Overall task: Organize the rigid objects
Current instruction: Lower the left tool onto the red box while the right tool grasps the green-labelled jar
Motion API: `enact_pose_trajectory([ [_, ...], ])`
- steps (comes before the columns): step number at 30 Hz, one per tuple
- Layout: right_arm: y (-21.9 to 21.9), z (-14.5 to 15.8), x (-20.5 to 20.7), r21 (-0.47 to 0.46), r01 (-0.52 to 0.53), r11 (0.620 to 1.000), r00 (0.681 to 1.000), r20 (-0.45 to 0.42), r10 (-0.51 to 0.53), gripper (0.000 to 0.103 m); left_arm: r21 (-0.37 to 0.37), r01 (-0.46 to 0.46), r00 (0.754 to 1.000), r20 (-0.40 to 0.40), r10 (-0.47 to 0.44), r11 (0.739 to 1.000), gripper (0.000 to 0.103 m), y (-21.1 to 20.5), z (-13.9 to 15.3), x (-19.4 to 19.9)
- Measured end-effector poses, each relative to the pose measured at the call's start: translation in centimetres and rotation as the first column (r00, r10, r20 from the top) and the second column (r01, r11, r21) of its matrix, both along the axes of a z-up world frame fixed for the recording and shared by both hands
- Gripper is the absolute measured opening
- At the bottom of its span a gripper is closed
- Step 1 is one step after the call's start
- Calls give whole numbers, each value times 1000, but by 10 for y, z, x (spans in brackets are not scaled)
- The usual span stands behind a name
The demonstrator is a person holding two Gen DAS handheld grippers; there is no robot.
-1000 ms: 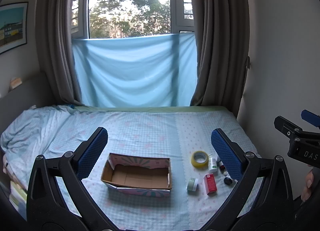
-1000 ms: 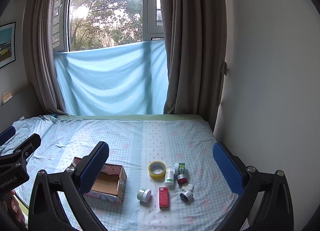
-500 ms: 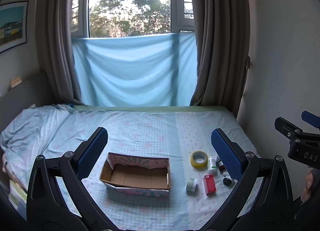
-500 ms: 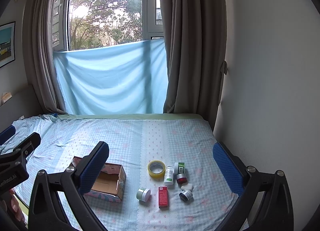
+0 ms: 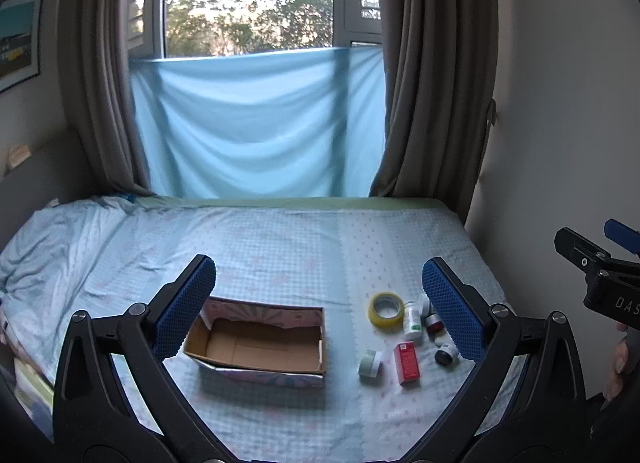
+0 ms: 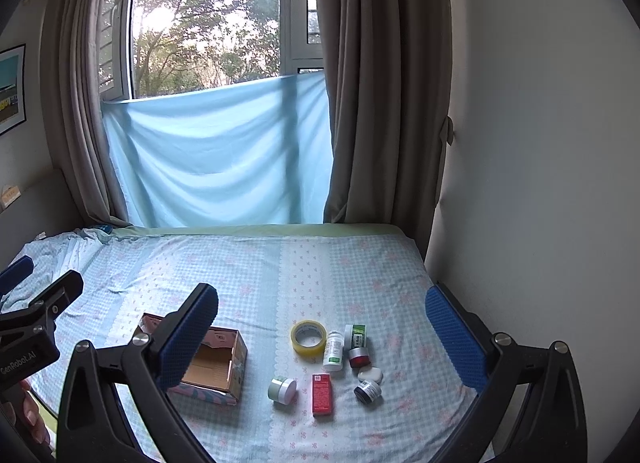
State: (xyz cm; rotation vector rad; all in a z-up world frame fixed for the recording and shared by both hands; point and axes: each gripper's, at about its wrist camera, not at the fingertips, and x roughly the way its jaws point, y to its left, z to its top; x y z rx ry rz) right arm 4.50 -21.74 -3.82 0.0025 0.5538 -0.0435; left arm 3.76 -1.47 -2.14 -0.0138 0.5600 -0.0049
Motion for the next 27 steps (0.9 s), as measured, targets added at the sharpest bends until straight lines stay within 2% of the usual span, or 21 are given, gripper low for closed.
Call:
enact_pose_trajectory([
  [5, -30, -13, 23, -16, 23, 1000, 999, -40, -24, 103, -30, 16, 994, -112, -19, 999, 102, -34, -40, 34],
  [8, -56, -31, 45, -10, 21, 1000, 996, -87, -22, 103, -63, 22, 979, -201, -34, 998, 102, -56, -73, 54],
  [11, -79, -54, 69, -1, 18, 1000, 989, -144, -18, 103, -66, 20, 958, -283, -38, 998, 102, -80, -110, 71],
  [16, -113, -101, 116, 11, 34, 999, 972, -231, -31, 103, -94, 18, 910, -411, -56, 995, 102, -112, -180, 94],
  [21, -139, -148, 159, 38, 68, 997, 944, -325, -53, 103, -75, 72, 865, -492, -100, 995, 102, -149, -250, 116],
  [24, -149, -180, 186, 47, 81, 996, 922, -383, -57, 103, -67, 110, 826, -548, -129, 992, 102, -171, -293, 132],
  [27, -151, -211, 213, 53, 77, 996, 893, -447, -45, 103, -87, 108, 784, -605, -139, 990, 102, -184, -334, 148],
])
